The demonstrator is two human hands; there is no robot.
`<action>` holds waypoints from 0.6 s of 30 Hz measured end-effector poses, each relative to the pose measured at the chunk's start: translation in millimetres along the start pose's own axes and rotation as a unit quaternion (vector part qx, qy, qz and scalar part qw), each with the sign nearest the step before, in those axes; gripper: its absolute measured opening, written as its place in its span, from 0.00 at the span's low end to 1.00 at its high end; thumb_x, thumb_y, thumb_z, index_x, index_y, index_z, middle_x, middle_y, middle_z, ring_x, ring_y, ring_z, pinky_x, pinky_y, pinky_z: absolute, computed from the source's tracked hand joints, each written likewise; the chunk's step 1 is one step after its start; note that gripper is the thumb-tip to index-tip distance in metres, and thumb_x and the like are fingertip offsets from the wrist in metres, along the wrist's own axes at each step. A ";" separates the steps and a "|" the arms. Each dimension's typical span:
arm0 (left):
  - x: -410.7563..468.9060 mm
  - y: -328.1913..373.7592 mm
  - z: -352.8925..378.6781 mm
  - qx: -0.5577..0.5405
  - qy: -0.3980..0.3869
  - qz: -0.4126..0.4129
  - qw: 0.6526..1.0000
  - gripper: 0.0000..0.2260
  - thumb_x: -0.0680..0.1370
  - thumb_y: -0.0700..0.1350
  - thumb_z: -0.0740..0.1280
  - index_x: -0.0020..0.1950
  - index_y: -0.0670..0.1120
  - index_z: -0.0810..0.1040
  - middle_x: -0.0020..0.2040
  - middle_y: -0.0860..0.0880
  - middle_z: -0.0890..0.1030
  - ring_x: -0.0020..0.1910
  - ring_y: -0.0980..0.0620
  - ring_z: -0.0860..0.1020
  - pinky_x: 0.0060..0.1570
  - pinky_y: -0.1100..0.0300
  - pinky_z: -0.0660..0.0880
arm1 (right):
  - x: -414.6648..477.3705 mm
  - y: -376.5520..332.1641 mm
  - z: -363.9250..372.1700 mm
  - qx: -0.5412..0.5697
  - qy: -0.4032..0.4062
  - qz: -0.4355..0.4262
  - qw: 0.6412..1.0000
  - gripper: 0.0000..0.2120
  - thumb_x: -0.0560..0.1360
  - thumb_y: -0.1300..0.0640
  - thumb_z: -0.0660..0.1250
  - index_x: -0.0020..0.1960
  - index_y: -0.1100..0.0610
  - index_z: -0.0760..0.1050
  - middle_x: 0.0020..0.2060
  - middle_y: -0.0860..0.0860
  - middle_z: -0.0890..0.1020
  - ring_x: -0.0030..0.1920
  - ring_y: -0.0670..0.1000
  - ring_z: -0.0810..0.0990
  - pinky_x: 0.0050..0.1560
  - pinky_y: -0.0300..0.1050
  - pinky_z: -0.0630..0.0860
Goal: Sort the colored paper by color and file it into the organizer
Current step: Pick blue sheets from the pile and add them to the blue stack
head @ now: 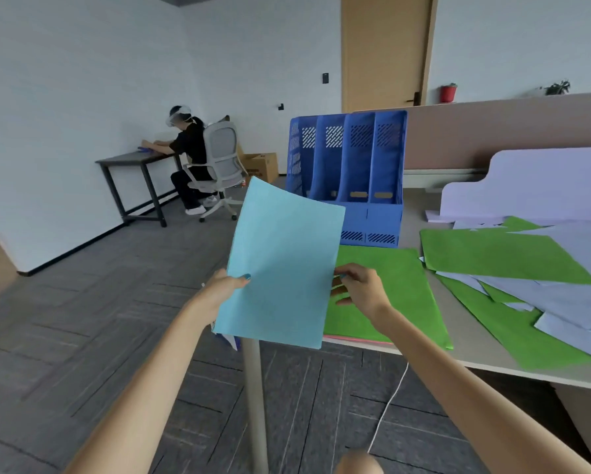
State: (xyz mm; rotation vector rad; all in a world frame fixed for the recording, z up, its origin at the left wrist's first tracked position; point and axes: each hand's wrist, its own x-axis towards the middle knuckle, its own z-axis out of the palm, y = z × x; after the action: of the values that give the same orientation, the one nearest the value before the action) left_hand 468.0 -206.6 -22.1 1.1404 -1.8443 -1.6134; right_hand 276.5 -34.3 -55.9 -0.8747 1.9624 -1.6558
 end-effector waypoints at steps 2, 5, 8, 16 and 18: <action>-4.0 0.7 -14.2 0.003 0.009 0.001 1.000 0.15 0.78 0.43 0.67 0.62 0.41 0.70 0.60 0.48 0.76 0.54 0.48 0.77 0.54 0.53 0.74 | 0.0 1.7 17.0 -0.102 0.005 -0.046 0.994 0.13 0.78 0.69 0.58 0.52 0.58 0.79 0.42 0.52 0.84 0.41 0.50 0.83 0.42 0.47 0.82; -2.3 -4.8 -32.0 0.008 0.005 0.005 1.000 0.12 0.80 0.40 0.63 0.62 0.45 0.67 0.56 0.50 0.71 0.55 0.50 0.72 0.52 0.58 0.68 | -1.1 5.2 42.1 -0.246 0.013 -0.102 0.964 0.12 0.76 0.68 0.62 0.52 0.56 0.80 0.47 0.49 0.84 0.47 0.48 0.82 0.50 0.46 0.80; 11.4 -16.5 -52.4 0.009 0.015 0.011 1.000 0.19 0.80 0.42 0.65 0.69 0.40 0.66 0.64 0.48 0.72 0.55 0.49 0.73 0.52 0.57 0.69 | -6.2 8.1 59.7 -0.315 0.014 -0.110 0.943 0.12 0.75 0.64 0.64 0.56 0.54 0.78 0.53 0.48 0.82 0.50 0.47 0.80 0.50 0.42 0.77; 17.5 -28.7 -73.7 0.010 0.038 0.027 0.999 0.19 0.82 0.39 0.60 0.71 0.37 0.63 0.65 0.47 0.69 0.59 0.46 0.71 0.51 0.60 0.64 | -23.1 18.4 86.7 -0.461 -0.002 -0.114 0.880 0.30 0.72 0.38 0.66 0.67 0.53 0.66 0.64 0.49 0.70 0.65 0.50 0.67 0.67 0.49 0.65; 16.6 -28.3 -76.8 0.003 0.044 0.030 0.999 0.20 0.82 0.38 0.59 0.73 0.37 0.61 0.68 0.44 0.69 0.64 0.43 0.70 0.51 0.60 0.63 | -27.1 20.2 94.1 -0.468 0.010 -0.111 0.877 0.34 0.70 0.34 0.64 0.67 0.54 0.64 0.64 0.48 0.69 0.64 0.50 0.67 0.66 0.49 0.65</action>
State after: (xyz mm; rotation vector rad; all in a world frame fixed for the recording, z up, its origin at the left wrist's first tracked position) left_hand 526.1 -265.3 -34.9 1.1292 -1.8113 -1.5024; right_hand 355.6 -80.3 -96.4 -1.4384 2.7819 -0.7026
